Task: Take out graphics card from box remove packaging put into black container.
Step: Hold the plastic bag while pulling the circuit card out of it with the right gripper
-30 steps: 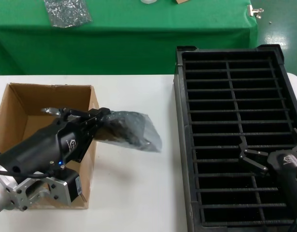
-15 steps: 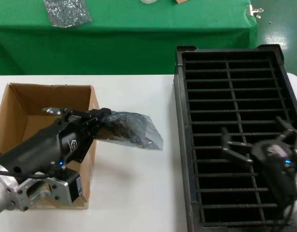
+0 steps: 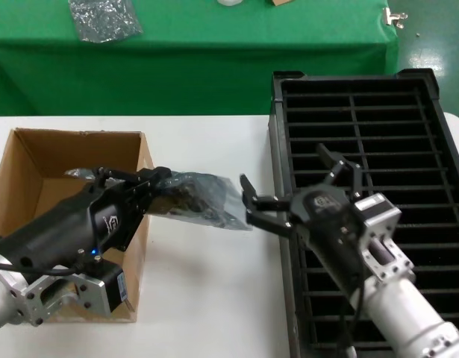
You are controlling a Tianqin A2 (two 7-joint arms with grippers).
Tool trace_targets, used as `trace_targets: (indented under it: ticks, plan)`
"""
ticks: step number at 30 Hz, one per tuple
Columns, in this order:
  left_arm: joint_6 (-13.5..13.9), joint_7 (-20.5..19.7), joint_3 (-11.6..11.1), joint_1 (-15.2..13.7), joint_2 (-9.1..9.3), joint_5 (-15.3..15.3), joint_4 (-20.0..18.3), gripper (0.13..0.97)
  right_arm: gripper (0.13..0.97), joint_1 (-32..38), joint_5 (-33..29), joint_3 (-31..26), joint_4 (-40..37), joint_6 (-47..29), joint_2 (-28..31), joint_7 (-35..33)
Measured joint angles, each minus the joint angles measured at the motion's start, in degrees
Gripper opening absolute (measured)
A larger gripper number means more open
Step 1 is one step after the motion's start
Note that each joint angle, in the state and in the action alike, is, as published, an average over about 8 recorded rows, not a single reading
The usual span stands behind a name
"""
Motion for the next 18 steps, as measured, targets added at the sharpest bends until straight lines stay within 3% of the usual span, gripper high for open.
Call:
trace_targets:
  ticks: [7,14,18]
  plan:
    - [0.0,0.0,0.0,0.0,0.00,0.0,0.0,0.139,0.903,4.4,1.7,-5.4,-1.6,5.2,-0.1,-3.1]
    - [0.0,0.0,0.0,0.0,0.00,0.0,0.0,0.139,0.815,9.1,14.5,-14.5,-0.6,15.0,5.8,-12.2]
    - [0.0,0.0,0.0,0.0,0.00,0.0,0.0,0.139,0.766,10.3,21.0,-16.9,0.6,19.2,9.8,-16.3]
